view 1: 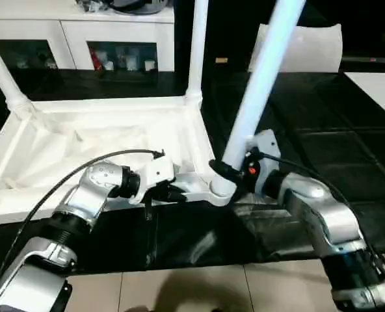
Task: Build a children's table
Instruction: Insert table leg to table base
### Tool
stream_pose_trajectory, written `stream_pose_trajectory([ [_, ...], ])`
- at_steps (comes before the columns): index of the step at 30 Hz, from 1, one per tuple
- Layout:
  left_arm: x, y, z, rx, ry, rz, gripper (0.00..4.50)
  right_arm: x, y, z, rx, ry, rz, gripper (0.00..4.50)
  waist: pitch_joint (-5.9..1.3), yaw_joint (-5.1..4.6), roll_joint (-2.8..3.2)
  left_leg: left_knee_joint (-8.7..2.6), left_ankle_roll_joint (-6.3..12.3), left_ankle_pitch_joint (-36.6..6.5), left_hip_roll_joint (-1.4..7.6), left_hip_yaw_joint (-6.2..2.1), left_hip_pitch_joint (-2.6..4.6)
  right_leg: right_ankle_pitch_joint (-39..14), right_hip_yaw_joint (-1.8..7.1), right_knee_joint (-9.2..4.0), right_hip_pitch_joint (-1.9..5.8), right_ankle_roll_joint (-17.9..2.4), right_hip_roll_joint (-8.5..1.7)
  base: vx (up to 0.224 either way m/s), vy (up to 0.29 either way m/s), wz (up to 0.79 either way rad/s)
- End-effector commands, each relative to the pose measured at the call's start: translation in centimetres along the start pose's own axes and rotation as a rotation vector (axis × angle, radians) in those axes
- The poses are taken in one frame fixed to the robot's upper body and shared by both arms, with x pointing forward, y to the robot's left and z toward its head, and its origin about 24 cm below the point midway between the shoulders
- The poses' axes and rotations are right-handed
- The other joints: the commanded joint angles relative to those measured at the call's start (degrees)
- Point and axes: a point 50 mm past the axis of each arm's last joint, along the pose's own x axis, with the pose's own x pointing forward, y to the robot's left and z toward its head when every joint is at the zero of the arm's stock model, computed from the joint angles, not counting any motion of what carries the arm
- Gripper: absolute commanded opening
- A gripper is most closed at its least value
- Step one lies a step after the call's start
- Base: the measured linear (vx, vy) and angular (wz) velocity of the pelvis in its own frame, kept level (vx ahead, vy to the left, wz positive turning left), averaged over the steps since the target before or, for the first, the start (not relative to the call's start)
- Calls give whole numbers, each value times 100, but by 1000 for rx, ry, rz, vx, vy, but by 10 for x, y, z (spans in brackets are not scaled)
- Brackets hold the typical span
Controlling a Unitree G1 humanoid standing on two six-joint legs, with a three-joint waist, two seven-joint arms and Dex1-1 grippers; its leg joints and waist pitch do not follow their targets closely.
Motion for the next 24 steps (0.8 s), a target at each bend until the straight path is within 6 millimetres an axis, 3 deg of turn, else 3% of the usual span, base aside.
stream_pose_trajectory([
  [1,6,-7,-5,-1,38,-71,0,2,0,-3,0,20,12,190,-363,9,-17,-467,202,-333,553,-218,26,-669,409,-345,286,-1401,-682,0,0,0],
  [9,1,4,-9,-225,92,94,0,5,-2,3,-7,-13,17,190,-339,20,10,-482,-21,-619,573,-225,57,-1077,421,-382,275,-1373,-703,0,0,0],
  [11,1,6,-9,-342,90,207,0,4,-2,6,2,-48,2,190,-323,15,21,-488,-45,-769,564,-235,43,-1377,418,-429,274,-1309,-701,0,0,0],
  [14,-1,6,-11,-363,117,277,0,3,-3,12,33,-117,-30,190,-331,-11,18,-501,-30,-799,567,-273,2,-1534,406,-449,295,-1229,-700,0,0,0],
  [20,-7,8,-13,-386,130,361,0,-1,-7,26,108,-239,-69,190,-351,-90,48,-482,79,-689,532,-266,-12,-1235,397,-447,294,-1248,-650,0,0,0],
  [22,-6,4,-4,-355,71,311,0,-3,-6,25,92,-230,-73,190,-350,-96,92,-481,98,-670,526,-267,-14,-1159,392,-444,291,-1280,-643,0,0,0],
  [24,-4,0,0,-320,47,265,0,-3,-7,24,80,-219,-75,190,-367,-97,76,-472,122,-584,535,-262,-10,-976,397,-426,297,-1350,-649,0,0,0],
])
